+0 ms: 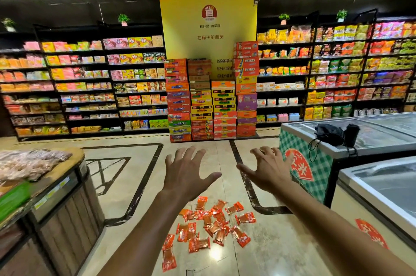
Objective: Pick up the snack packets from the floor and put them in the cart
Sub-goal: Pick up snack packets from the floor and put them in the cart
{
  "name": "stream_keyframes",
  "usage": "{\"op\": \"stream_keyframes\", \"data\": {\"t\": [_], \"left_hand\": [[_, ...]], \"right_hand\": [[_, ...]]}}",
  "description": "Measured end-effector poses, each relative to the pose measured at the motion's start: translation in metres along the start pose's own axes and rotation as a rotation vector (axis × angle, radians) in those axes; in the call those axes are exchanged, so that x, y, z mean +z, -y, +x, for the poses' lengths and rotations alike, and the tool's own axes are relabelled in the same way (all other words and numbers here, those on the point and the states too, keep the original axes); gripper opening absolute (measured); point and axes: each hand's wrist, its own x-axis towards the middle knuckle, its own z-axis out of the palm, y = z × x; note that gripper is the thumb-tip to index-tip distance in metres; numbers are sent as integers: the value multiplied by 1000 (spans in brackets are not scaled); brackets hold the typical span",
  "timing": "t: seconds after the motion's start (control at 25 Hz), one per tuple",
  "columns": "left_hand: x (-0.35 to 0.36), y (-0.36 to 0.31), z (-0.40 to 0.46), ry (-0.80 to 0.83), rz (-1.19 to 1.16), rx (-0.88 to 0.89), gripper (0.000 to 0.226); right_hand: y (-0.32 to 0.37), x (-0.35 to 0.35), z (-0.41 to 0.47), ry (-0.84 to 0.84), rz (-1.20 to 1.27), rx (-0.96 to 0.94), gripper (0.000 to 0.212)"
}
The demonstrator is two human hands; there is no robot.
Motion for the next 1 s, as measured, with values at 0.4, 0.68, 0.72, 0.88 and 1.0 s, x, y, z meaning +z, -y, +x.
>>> {"op": "stream_keyframes", "data": {"t": [0.4,0.68,0.72,0.88,1.0], "left_hand": [[138,40,226,80,-36,-36,90],[217,24,386,103,-84,23,87],[231,20,405,101,-94,34,87],[306,7,490,97,-121,55,85],[385,-11,560,182,-103,60,85]], "right_hand": [[-28,113,231,80,2,34,78],[-62,163,379,64,-5,82,77],[-69,173,397,65,-5,86,78],[-104,235,481,97,-36,60,78],[-137,310,560,175,-22,47,80]]}}
